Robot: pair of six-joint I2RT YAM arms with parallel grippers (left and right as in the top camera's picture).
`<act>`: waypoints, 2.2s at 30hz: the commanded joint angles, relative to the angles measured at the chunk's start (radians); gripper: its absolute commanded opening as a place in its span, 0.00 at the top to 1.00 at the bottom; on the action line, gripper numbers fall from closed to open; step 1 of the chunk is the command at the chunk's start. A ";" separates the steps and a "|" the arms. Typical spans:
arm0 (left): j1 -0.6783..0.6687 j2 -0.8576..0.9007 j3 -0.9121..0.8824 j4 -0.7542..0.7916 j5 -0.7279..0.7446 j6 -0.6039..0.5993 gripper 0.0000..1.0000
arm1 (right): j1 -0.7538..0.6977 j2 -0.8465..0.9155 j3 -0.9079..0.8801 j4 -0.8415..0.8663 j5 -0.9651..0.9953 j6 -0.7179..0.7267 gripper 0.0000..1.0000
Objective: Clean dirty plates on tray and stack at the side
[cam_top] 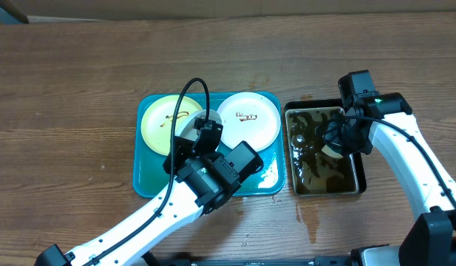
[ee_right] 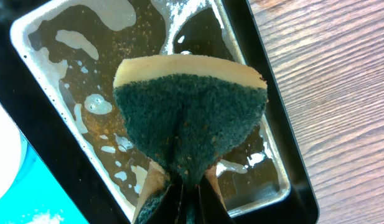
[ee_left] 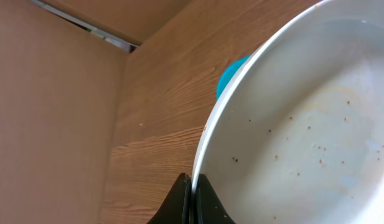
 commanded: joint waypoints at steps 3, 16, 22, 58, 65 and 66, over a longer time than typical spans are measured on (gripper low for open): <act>-0.002 0.003 0.020 0.004 0.020 -0.026 0.96 | 0.000 -0.006 -0.001 0.032 -0.040 -0.008 0.96; -0.002 0.003 0.020 0.000 0.074 -0.030 0.96 | 0.000 0.083 -0.164 0.266 -0.250 -0.100 0.96; -0.002 0.003 0.020 -0.002 0.093 -0.030 0.96 | 0.000 0.129 -0.230 0.363 -0.377 -0.158 0.96; -0.001 0.003 0.020 -0.005 0.101 -0.053 0.96 | -0.014 0.140 -0.229 0.269 -0.227 -0.031 0.96; 0.019 -0.018 0.033 -0.020 0.128 -0.115 0.96 | -0.014 0.121 -0.167 0.218 -0.259 -0.104 0.96; 0.028 -0.027 0.039 -0.020 0.146 -0.115 0.96 | -0.014 0.111 -0.154 0.210 -0.259 -0.108 0.96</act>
